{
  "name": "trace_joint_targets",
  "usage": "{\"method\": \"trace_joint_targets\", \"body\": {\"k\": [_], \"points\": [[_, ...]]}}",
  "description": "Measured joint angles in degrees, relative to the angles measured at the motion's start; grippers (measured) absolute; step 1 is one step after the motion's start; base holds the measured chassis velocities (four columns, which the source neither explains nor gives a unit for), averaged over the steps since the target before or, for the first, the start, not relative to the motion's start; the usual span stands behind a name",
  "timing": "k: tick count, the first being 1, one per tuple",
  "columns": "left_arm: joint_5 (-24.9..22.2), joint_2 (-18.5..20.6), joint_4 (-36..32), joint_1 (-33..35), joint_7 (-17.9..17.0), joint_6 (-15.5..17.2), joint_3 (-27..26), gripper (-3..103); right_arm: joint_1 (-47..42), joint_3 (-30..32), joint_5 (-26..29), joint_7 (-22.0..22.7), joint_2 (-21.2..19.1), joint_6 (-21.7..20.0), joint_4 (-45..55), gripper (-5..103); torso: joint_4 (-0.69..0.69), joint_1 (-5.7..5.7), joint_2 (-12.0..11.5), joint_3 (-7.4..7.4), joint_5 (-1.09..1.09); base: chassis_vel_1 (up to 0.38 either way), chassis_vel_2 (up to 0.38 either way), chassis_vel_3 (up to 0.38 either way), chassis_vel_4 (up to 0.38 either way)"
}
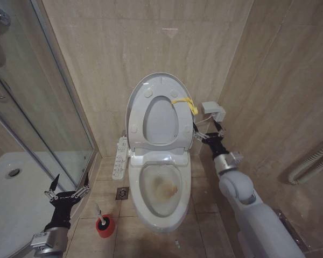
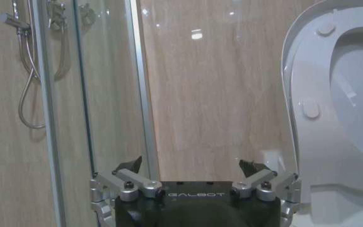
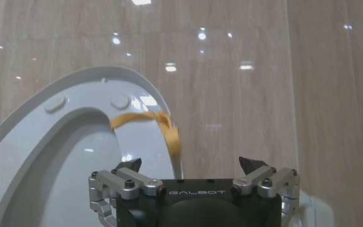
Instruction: Open the toilet lid, clean the toilet bowl with a toilet brush, close the toilet lid, and flush.
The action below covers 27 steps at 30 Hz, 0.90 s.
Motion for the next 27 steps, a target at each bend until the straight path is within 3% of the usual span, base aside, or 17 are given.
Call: {"method": "trace_joint_targets", "body": {"k": [9,17,27], "points": [[0.0,0.0,0.0,0.0,0.0,0.0,0.0,100,-8.6,1.5,-5.6,1.6,4.5,1.2,2.5,100,0.01,0.00,0.0,0.00,0.01,0.000,0.000,0.000,0.000],[0.0,0.0,0.0,0.0,0.0,0.0,0.0,100,-15.1,4.1,-7.3,2.0,6.4,3.7,4.0,100,0.00,0.00,0.0,0.00,0.01,0.000,0.000,0.000,0.000],[0.0,0.0,0.0,0.0,0.0,0.0,0.0,100,-21.0,6.7,-8.6,3.2,9.9,3.1,7.2,100,0.01,0.00,0.0,0.00,0.01,0.000,0.000,0.000,0.000]]}}
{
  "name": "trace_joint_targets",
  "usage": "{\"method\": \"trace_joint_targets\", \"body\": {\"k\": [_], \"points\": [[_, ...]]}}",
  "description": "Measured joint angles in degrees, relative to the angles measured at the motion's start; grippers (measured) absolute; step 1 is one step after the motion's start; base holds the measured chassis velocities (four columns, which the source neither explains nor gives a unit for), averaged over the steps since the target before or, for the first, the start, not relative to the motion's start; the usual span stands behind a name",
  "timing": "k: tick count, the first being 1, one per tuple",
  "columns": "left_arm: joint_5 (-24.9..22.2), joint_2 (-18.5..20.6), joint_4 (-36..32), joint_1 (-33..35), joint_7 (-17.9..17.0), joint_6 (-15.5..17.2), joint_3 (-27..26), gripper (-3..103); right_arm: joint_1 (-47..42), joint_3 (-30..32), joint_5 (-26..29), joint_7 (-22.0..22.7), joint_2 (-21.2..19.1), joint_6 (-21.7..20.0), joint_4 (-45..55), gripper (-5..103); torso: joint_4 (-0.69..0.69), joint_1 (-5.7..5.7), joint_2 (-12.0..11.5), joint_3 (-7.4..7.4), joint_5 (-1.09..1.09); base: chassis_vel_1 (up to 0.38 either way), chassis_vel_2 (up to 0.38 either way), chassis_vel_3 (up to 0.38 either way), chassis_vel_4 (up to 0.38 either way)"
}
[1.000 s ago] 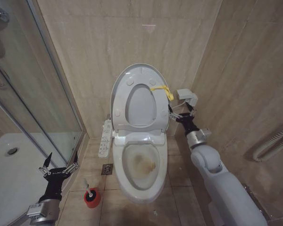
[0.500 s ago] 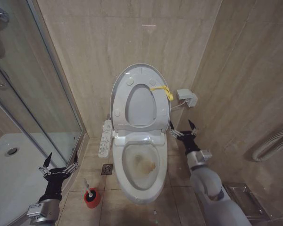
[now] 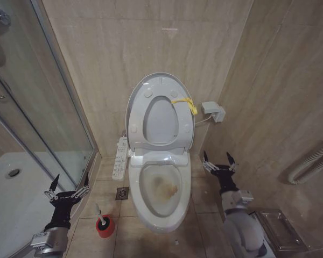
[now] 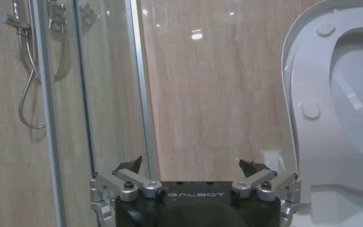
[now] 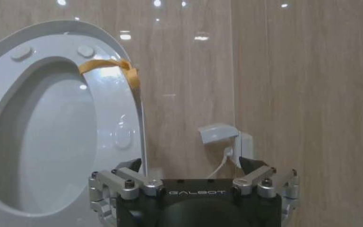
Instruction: Open the toilet lid, clean the toilet bowl with a toilet brush, close the toilet lid, and flush.
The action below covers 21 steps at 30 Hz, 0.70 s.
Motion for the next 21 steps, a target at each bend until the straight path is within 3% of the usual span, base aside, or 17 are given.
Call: {"method": "trace_joint_targets", "body": {"k": [11,21], "points": [[0.0,0.0,0.0,0.0,0.0,0.0,0.0,100,-3.9,-0.5,-3.0,-1.7,4.2,1.1,2.8,100,0.00,0.00,0.0,0.00,0.00,0.000,0.000,0.000,0.000],[0.0,0.0,0.0,0.0,0.0,0.0,0.0,100,-4.2,-1.1,-4.1,-3.6,4.7,1.1,3.4,100,0.00,0.01,0.0,0.00,0.00,0.000,0.000,0.000,0.000]]}}
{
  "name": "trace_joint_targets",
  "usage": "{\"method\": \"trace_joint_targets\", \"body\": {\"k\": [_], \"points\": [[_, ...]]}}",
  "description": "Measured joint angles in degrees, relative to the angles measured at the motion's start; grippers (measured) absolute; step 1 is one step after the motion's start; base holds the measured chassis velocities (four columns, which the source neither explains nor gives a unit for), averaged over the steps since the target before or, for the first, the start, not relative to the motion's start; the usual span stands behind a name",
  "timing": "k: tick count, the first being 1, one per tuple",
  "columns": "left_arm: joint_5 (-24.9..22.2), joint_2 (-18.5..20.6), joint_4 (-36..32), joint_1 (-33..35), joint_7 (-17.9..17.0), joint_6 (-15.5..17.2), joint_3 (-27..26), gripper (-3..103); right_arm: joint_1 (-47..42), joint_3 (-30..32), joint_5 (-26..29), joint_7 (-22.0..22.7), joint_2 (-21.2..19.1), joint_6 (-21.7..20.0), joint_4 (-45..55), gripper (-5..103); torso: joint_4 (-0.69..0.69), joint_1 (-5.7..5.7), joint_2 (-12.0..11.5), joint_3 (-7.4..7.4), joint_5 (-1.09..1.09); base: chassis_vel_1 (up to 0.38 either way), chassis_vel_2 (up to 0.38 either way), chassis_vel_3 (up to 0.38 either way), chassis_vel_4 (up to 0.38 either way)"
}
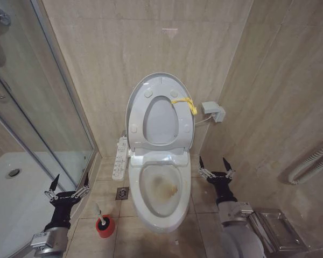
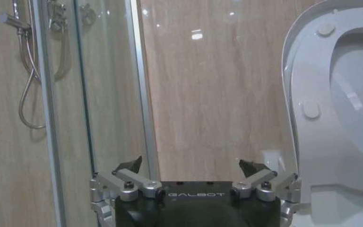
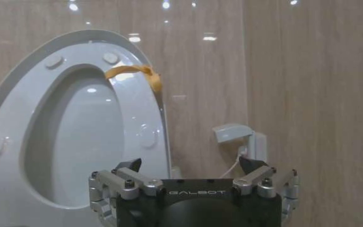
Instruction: Open the toilet lid, clean the toilet bowl with a toilet brush, close the toilet lid, and flush.
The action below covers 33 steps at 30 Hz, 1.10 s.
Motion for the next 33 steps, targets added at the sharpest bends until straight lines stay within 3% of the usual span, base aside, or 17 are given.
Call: {"method": "trace_joint_targets", "body": {"k": [33], "points": [[0.0,0.0,0.0,0.0,0.0,0.0,0.0,100,0.7,-0.4,0.5,-0.8,-0.2,0.0,-0.6,100,0.00,0.00,0.0,0.00,0.00,0.000,0.000,0.000,0.000]]}}
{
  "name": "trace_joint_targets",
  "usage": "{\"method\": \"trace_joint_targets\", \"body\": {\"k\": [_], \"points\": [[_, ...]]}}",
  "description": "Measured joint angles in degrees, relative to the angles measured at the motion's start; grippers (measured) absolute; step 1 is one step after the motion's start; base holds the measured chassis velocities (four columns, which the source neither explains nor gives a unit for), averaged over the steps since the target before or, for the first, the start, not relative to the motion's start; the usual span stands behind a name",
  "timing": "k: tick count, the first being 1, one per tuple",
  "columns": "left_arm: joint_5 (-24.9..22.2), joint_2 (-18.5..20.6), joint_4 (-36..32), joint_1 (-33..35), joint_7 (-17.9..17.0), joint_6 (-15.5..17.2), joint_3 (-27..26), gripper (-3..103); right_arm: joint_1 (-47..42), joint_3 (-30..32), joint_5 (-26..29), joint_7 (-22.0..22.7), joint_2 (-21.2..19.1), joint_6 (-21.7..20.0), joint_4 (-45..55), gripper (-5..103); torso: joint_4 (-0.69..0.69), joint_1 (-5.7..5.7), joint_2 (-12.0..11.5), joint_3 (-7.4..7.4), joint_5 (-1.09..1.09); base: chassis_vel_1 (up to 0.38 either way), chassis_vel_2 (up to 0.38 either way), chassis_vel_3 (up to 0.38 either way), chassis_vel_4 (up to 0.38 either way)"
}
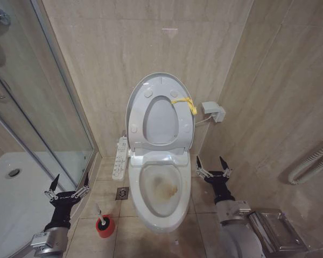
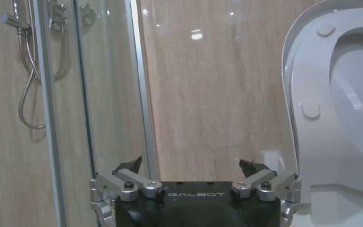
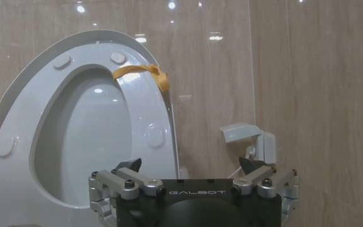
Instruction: Open the toilet lid, clean the toilet bowl with a toilet brush, close the toilet lid, and flush.
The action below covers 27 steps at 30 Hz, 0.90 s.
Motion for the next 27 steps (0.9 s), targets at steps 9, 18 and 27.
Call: {"method": "trace_joint_targets", "body": {"k": [9,18,27], "points": [[0.0,0.0,0.0,0.0,0.0,0.0,0.0,100,0.0,0.0,0.0,0.0,0.0,0.0,0.0,100,0.00,0.00,0.0,0.00,0.00,0.000,0.000,0.000,0.000],[0.0,0.0,0.0,0.0,0.0,0.0,0.0,100,0.0,0.0,0.1,0.0,0.0,0.0,0.0,100,0.00,0.00,0.0,0.00,0.00,0.000,0.000,0.000,0.000],[0.0,0.0,0.0,0.0,0.0,0.0,0.0,100,0.0,0.0,0.1,0.0,0.0,0.0,0.0,100,0.00,0.00,0.0,0.00,0.00,0.000,0.000,0.000,0.000]]}}
